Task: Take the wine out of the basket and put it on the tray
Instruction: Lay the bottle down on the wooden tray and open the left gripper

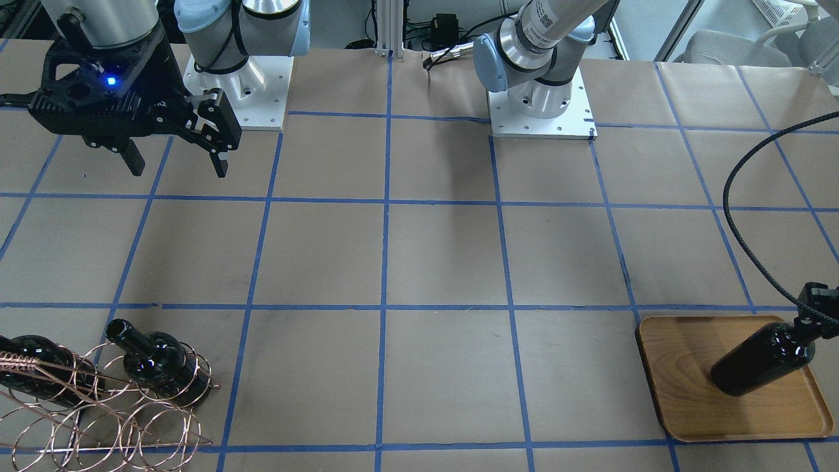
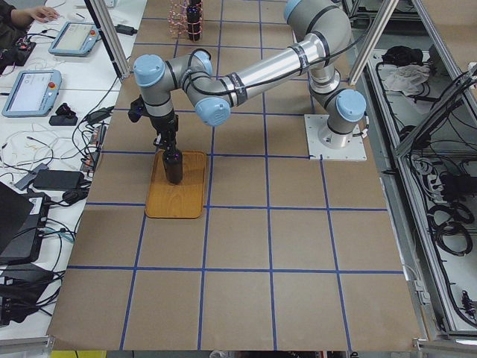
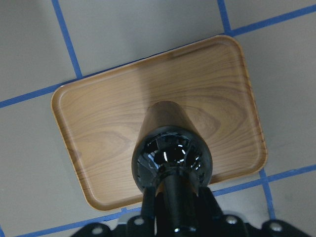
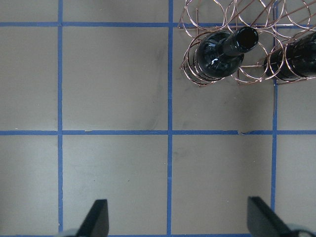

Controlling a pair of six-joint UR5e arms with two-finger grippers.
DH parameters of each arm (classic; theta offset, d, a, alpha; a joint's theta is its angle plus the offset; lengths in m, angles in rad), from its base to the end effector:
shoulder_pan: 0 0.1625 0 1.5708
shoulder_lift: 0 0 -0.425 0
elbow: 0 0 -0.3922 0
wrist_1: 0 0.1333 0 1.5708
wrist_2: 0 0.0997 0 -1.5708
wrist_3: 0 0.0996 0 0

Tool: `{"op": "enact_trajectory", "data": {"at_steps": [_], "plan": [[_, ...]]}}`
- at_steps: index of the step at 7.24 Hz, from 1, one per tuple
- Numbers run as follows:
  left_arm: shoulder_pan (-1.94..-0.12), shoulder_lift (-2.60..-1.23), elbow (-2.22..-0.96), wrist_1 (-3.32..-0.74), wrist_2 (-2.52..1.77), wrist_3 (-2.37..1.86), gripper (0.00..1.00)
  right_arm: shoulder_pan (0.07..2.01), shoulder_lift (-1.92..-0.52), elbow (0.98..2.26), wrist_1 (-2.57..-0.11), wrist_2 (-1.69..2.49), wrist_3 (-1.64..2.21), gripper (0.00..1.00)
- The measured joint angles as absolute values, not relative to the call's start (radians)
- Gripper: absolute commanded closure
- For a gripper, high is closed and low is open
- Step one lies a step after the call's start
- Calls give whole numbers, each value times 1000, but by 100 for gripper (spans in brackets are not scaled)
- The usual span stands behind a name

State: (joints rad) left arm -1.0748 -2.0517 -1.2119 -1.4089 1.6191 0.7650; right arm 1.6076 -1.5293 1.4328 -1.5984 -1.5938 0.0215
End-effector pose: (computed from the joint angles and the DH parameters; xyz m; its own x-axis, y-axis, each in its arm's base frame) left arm 0.2151 -0.6675 0.3961 -0.9624 0.2645 -0.0624 0.2647 0.9643 0.0046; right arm 0.1500 -0.5141 0.5385 -0.9997 -0.0126 0.0202 -0.0150 0.9921 -0.1242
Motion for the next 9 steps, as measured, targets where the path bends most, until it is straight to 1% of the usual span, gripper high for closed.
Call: {"op": "enact_trajectory", "data": {"at_steps": [2,3,4,6,7,9], "plan": [[-1064,-2062,-1212,-1408,1620,766,33,1608,-1530,1433,-1598,-1594,21,0],[-1060,-2066,-1212,-1408,1619,772,7,1608,-1531,1433,-1597,-1594,22,0],[-1059,-2066,-1213,-1410,1616,781,0,1608,-1531,1433,-1597,-1594,21,0],[-1065,-2037,-1214,-1424,1605,782,0,1608,-1531,1433,-1597,-1594,21,0],[-1077,-1998,-1217,-1459,1604,777,0,1608,-1531,1433,-1597,-1594,21,0],[-1133,-1873,-1229,-1543,1607,715,0,1608,-1531,1433,-1597,-1594,22,0]]}}
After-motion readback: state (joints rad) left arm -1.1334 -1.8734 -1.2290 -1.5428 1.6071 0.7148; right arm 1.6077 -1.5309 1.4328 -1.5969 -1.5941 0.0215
